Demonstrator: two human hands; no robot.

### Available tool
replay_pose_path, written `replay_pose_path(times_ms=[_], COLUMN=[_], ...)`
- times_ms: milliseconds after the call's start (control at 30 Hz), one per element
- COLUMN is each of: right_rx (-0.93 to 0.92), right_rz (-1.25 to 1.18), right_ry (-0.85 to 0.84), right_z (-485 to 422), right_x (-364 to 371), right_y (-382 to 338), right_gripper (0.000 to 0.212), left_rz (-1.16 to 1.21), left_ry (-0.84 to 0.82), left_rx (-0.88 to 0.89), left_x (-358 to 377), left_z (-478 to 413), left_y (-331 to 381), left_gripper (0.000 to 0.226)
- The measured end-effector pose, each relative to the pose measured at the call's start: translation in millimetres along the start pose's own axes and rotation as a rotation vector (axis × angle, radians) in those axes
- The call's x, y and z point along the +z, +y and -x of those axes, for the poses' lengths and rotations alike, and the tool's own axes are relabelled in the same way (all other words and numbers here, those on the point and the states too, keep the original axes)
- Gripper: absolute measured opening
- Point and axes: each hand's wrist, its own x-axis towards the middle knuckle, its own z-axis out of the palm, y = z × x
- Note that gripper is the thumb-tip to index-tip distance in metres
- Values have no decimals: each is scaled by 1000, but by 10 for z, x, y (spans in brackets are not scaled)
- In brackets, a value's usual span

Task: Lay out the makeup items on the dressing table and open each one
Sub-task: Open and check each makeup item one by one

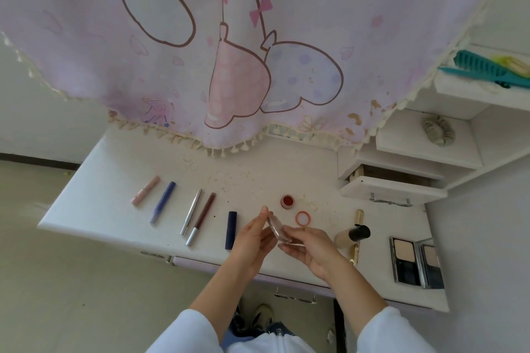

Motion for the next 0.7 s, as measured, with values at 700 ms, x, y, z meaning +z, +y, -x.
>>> replay_pose_path(times_ms=[700], right_rx=[-403], right_rz=[794], right_ry=[18], right_z=[115], right_x=[168], right_y=[-177], right_gripper=[16], left_rz=[-110], left_ry=[90], left_rx=[103], left_x=[-18], left_z=[23], left_y=[5], left_gripper=[52])
